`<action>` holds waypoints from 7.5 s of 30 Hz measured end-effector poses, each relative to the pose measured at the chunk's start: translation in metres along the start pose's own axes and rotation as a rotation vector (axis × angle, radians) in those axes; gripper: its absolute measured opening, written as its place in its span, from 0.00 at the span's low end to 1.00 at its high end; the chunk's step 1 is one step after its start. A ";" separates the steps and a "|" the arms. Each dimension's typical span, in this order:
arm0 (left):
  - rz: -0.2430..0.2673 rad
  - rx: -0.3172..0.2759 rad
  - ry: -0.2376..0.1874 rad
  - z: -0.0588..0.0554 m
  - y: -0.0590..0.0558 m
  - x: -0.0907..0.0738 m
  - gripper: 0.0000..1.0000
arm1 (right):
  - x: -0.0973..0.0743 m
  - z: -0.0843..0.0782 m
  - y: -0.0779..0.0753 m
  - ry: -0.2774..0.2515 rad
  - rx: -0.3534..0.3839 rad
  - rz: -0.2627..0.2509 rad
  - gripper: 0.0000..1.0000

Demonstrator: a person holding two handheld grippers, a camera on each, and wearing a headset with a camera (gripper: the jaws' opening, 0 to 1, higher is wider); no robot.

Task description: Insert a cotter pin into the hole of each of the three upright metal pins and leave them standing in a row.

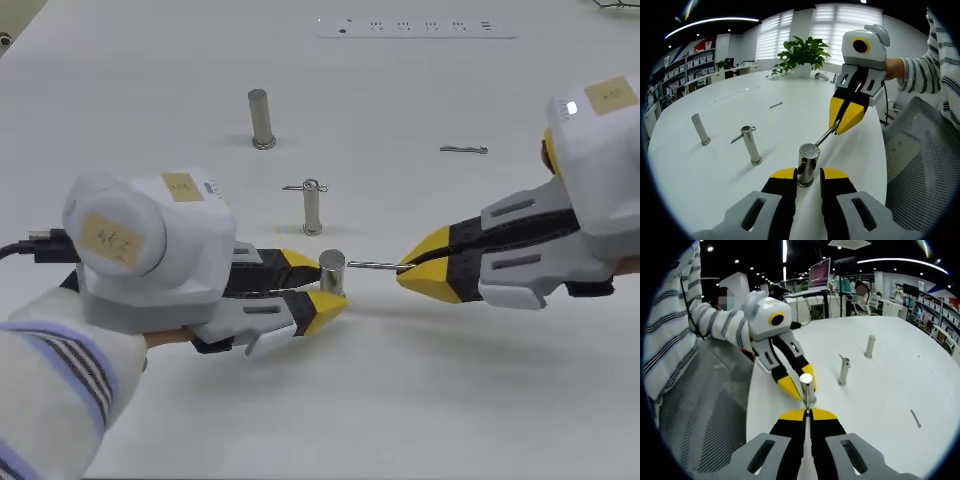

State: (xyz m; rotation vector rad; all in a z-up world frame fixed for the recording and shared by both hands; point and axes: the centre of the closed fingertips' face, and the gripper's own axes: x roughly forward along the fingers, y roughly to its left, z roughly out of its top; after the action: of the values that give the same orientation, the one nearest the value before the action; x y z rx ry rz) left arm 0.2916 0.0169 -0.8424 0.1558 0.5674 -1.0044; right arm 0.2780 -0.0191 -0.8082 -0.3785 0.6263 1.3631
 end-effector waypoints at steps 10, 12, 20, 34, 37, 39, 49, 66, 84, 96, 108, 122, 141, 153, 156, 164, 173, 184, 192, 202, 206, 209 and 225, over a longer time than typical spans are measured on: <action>0.016 0.014 -0.002 -0.002 0.002 -0.001 0.12 | 0.005 0.000 -0.001 -0.004 -0.007 0.008 0.04; 0.016 0.014 -0.003 -0.003 0.001 -0.001 0.12 | 0.005 0.000 -0.001 -0.003 -0.010 0.007 0.04; 0.033 0.012 -0.004 -0.003 0.001 -0.002 0.11 | 0.011 -0.003 -0.002 0.000 0.003 -0.014 0.04; 0.040 0.018 0.001 -0.004 0.000 -0.002 0.11 | 0.014 -0.010 0.001 0.020 0.015 -0.052 0.04; 0.041 0.016 0.002 -0.004 0.001 -0.002 0.11 | 0.015 -0.010 0.001 0.023 0.010 -0.055 0.04; 0.042 0.019 0.000 -0.004 0.001 -0.002 0.11 | 0.014 -0.009 0.001 0.026 0.006 -0.059 0.04; 0.046 0.017 -0.006 -0.004 0.003 -0.001 0.11 | 0.009 -0.004 0.001 0.032 -0.021 -0.075 0.04; 0.056 0.028 -0.003 -0.004 0.003 -0.001 0.11 | 0.009 -0.002 -0.001 0.016 -0.027 -0.102 0.04; 0.058 0.013 0.001 -0.005 0.004 -0.001 0.11 | 0.006 -0.005 0.001 0.031 0.002 -0.110 0.04; 0.060 0.015 0.004 -0.005 0.004 -0.001 0.11 | 0.006 -0.002 0.002 0.041 -0.010 -0.103 0.04; 0.071 0.014 0.010 -0.005 0.006 -0.001 0.11 | 0.009 -0.001 -0.002 0.076 -0.035 -0.102 0.04; 0.085 0.032 0.020 -0.004 0.005 -0.001 0.11 | 0.007 0.005 0.000 0.061 -0.025 -0.106 0.04; 0.094 0.071 0.035 -0.004 0.006 -0.003 0.11 | 0.011 0.006 -0.002 0.058 -0.052 -0.092 0.04; 0.102 0.067 0.034 -0.004 0.008 -0.003 0.11 | 0.016 0.008 0.000 0.037 -0.032 -0.107 0.04; 0.100 0.070 0.037 -0.004 0.007 -0.003 0.11 | 0.015 0.007 0.000 0.034 -0.023 -0.110 0.04; 0.098 0.032 0.049 -0.003 0.005 -0.001 0.11 | 0.013 0.004 0.000 0.023 0.005 -0.121 0.04; 0.105 0.072 0.043 0.000 0.005 -0.001 0.11 | 0.012 0.001 0.001 0.022 0.010 -0.116 0.04; 0.121 0.078 0.020 0.006 0.006 -0.003 0.11 | 0.012 0.002 0.001 0.013 0.023 -0.120 0.04; 0.168 0.059 0.047 0.005 0.006 -0.003 0.10 | 0.012 0.001 0.002 0.024 0.028 -0.145 0.04; 0.203 0.011 0.050 0.004 0.007 -0.003 0.10 | 0.011 0.001 0.005 0.010 0.097 -0.177 0.04; 0.205 0.009 0.052 0.004 0.006 -0.002 0.10 | 0.011 0.000 0.006 0.002 0.111 -0.182 0.04; 0.208 0.012 0.054 0.004 0.005 -0.002 0.10 | 0.010 -0.001 0.008 -0.005 0.119 -0.188 0.04; 0.245 -0.027 0.051 0.004 0.003 0.000 0.10 | 0.010 -0.006 0.008 -0.046 0.177 -0.199 0.03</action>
State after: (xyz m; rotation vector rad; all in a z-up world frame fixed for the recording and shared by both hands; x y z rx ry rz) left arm 0.2956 0.0165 -0.8391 0.2220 0.5929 -0.7558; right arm 0.2695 -0.0130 -0.8180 -0.2586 0.6482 1.1143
